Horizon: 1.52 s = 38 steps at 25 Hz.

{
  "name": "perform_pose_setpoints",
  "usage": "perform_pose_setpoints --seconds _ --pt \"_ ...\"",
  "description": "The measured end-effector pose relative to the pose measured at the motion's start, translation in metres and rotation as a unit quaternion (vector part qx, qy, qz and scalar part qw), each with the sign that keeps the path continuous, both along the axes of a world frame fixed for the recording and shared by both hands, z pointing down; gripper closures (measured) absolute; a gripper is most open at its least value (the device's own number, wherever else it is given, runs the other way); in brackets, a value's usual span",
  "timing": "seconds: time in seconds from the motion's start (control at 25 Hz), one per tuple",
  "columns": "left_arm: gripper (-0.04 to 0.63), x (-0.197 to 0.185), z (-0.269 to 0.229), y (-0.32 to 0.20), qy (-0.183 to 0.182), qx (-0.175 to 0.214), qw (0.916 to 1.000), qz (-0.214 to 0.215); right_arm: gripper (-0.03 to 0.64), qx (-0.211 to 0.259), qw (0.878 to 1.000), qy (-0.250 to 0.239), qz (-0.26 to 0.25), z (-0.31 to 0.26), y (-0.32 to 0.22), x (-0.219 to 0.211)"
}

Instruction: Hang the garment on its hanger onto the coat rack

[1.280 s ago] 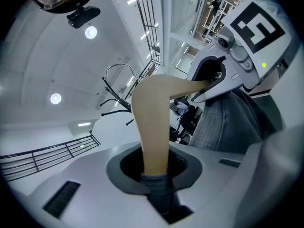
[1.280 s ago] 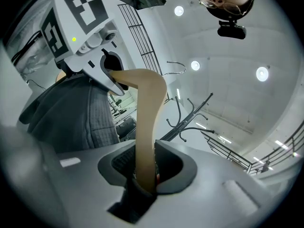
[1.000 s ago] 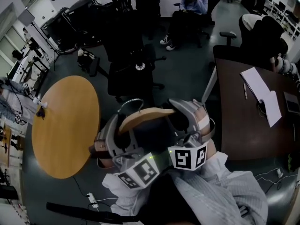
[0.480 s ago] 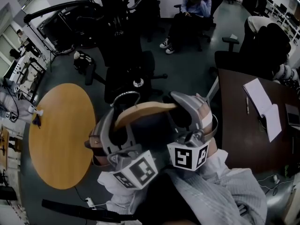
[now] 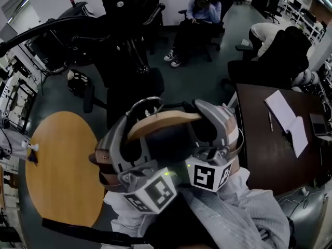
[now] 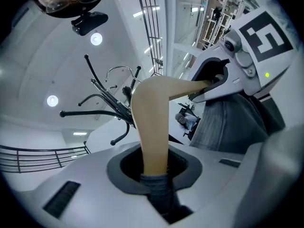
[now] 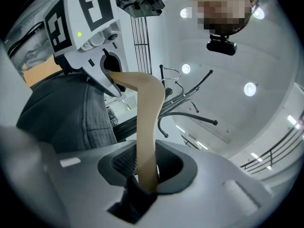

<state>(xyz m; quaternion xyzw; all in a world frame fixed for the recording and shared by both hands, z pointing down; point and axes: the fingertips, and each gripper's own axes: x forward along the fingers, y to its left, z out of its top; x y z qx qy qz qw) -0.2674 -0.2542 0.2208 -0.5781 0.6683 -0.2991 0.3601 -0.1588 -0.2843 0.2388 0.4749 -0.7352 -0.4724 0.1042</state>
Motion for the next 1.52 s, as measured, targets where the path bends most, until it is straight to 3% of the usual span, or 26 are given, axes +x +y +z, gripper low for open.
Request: perform_pose_setpoints --seconds 0.32,0.52,0.8,1.24,1.52 --pt "0.534 -0.008 -0.008 -0.047 0.001 0.014 0.9995 0.028 0.526 0.022 0.999 -0.008 0.026 -0.012 -0.042 -0.008" --pt "0.534 -0.004 0.005 -0.068 0.006 0.007 0.9998 0.019 0.525 0.016 1.0 -0.001 0.022 0.002 -0.065 -0.003" --pt "0.534 -0.028 0.008 -0.11 0.011 -0.011 0.9998 -0.012 0.525 0.0 1.0 0.009 -0.017 0.004 -0.115 -0.03" --pt "0.534 -0.053 0.03 -0.123 0.008 -0.04 0.9982 -0.043 0.526 -0.032 0.998 0.018 -0.059 0.029 -0.133 -0.058" --pt "0.535 -0.055 0.03 -0.12 -0.009 -0.018 0.9985 -0.051 0.541 -0.017 0.998 0.015 -0.058 0.034 -0.131 -0.061"
